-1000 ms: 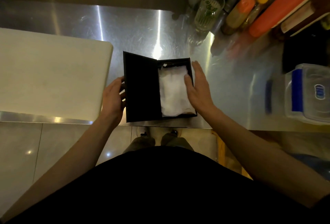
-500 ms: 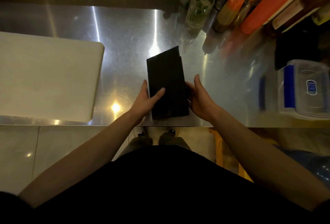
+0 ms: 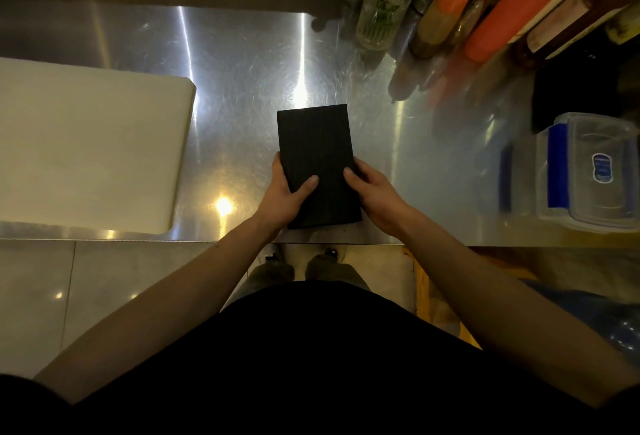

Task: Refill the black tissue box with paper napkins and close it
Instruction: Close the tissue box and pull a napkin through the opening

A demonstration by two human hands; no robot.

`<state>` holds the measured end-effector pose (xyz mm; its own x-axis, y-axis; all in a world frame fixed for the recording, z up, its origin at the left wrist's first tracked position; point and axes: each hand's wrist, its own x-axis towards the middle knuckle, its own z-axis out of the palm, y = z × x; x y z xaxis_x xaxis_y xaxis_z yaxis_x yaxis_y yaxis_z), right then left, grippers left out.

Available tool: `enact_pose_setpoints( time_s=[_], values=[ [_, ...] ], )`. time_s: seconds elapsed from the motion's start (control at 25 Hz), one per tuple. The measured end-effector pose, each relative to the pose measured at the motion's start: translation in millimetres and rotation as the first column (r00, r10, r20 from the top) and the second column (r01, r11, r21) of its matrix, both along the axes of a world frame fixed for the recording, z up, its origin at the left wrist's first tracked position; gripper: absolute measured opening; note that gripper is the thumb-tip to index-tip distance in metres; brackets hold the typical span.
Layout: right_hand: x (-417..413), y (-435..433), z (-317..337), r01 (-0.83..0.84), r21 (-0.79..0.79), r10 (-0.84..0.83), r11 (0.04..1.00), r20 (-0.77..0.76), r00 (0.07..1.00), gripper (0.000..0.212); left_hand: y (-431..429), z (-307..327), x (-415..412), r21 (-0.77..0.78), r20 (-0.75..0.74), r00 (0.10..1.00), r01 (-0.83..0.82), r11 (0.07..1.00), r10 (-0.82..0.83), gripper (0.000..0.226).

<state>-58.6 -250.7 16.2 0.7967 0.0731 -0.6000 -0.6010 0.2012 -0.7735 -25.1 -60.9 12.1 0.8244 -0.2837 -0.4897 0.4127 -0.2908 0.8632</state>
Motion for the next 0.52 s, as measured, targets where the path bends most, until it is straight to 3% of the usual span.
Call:
enact_pose_setpoints(
  time_s=[0.32,0.52],
  values=[
    [3.6,2.5,8.8,-0.041,-0.181,0.055,0.983,0.072,0.996,0.036,1.5,5.6,3.7,-0.01,-0.006,0.999,-0.04,0.999,0.04,0.078],
    [21.3,10.7,29.9,-0.039,-0.458,0.152,0.888,0.214,0.965,0.044,12.7,30.3,21.8,0.005,0.109,0.99,-0.094,0.996,0.093,0.071]
  ],
)
